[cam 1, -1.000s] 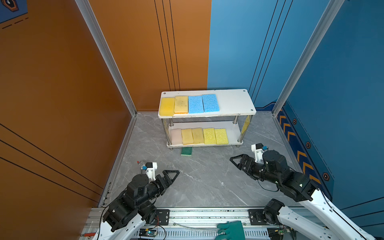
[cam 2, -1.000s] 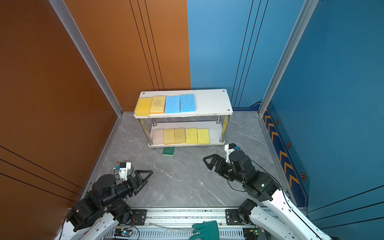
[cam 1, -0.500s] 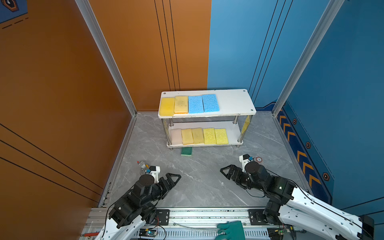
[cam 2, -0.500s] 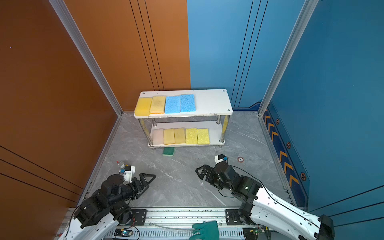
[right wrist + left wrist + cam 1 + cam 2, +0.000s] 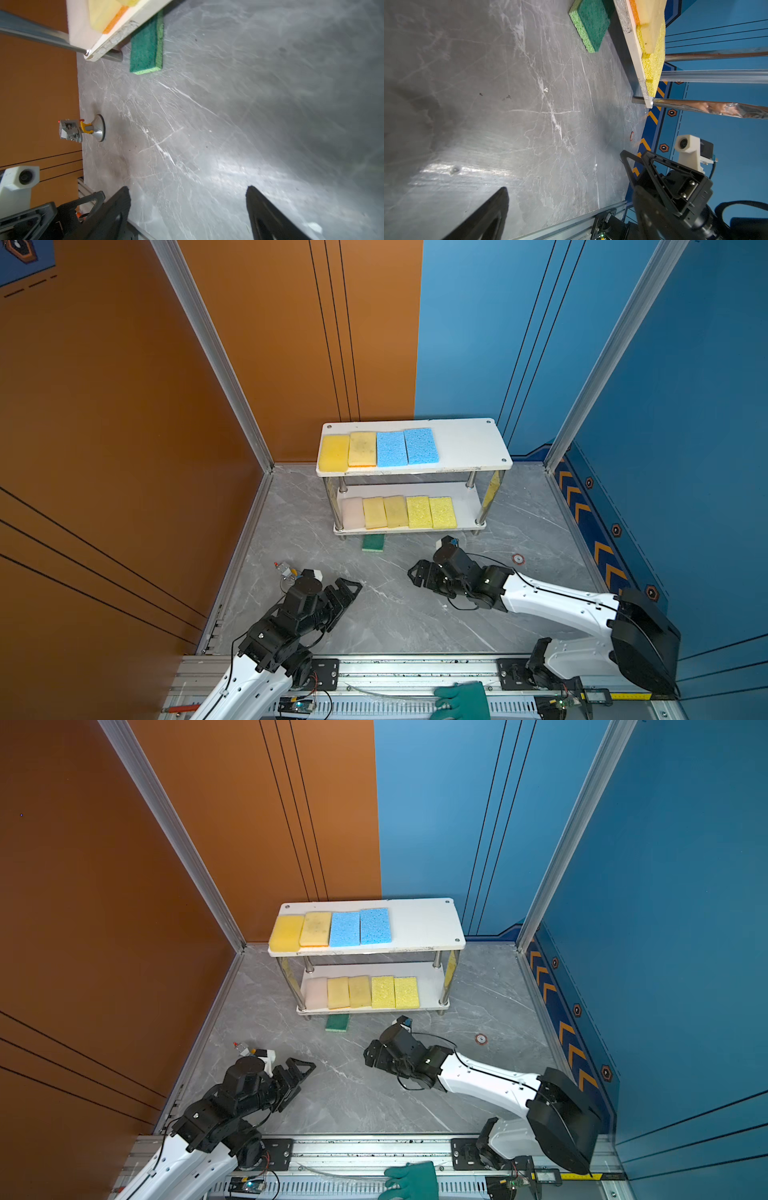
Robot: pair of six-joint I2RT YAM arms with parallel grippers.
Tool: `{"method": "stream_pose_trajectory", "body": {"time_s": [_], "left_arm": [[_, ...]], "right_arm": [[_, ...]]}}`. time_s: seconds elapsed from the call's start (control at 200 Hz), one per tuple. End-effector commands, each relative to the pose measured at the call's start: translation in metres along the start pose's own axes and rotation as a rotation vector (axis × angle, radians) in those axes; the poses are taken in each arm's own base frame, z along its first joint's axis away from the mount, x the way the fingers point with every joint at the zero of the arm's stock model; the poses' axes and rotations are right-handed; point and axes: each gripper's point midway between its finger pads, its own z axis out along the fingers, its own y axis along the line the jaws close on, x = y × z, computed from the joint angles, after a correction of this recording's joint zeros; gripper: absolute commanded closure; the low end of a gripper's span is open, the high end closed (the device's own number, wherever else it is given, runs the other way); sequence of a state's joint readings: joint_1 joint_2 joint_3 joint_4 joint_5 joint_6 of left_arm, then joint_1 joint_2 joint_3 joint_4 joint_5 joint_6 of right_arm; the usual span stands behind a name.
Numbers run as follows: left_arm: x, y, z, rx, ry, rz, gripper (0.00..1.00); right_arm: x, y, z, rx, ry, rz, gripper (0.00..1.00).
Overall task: Place and organize the cleaning sponges onto the shelf
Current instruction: 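Reach the right gripper down to the green scouring pad by the shelf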
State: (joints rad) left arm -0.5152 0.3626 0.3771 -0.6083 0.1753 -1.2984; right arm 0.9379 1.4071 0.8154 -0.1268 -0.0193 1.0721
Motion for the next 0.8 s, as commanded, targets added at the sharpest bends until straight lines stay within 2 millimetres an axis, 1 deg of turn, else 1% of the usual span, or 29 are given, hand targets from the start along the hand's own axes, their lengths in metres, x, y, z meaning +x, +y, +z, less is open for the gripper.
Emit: {"method": "stream_pose_trajectory", "body": {"time_s": [0.0, 0.115, 0.205, 0.31, 0.405, 0.521, 0.711, 0.796], "left_arm": [[-0.006, -0.019, -0.012, 0.065, -0.027, 0.013, 0.07], [-0.004, -0.015, -0.02, 0.064, -0.03, 0.007, 0.07], [-0.002, -0.009, -0.027, 0.063, -0.034, -0.002, 0.07], [0.0, -0.004, -0.036, 0.065, -0.043, -0.011, 0.07], [0.003, 0.0, -0.04, 0.068, -0.034, -0.019, 0.07], [0.006, 0.0, -0.044, 0.078, -0.023, -0.022, 0.07], [0.01, -0.005, -0.046, 0.082, 0.003, -0.007, 0.06], [0.012, -0.008, -0.047, 0.085, 0.017, 0.002, 0.06]], "right_arm": [[-0.026, 0.035, 0.016, -0.049, -0.099, -0.113, 0.19], [-0.032, 0.048, 0.043, -0.046, -0.107, -0.137, 0.27], [-0.033, 0.056, 0.059, -0.043, -0.102, -0.157, 0.3], [-0.034, 0.057, 0.073, -0.019, -0.099, -0.177, 0.31], [-0.034, 0.056, 0.086, 0.0, -0.086, -0.19, 0.32], [-0.035, 0.056, 0.097, 0.02, -0.077, -0.214, 0.36], [-0.041, 0.046, 0.111, 0.082, -0.077, -0.223, 0.37], [-0.044, 0.045, 0.115, 0.092, -0.082, -0.215, 0.37]]}}
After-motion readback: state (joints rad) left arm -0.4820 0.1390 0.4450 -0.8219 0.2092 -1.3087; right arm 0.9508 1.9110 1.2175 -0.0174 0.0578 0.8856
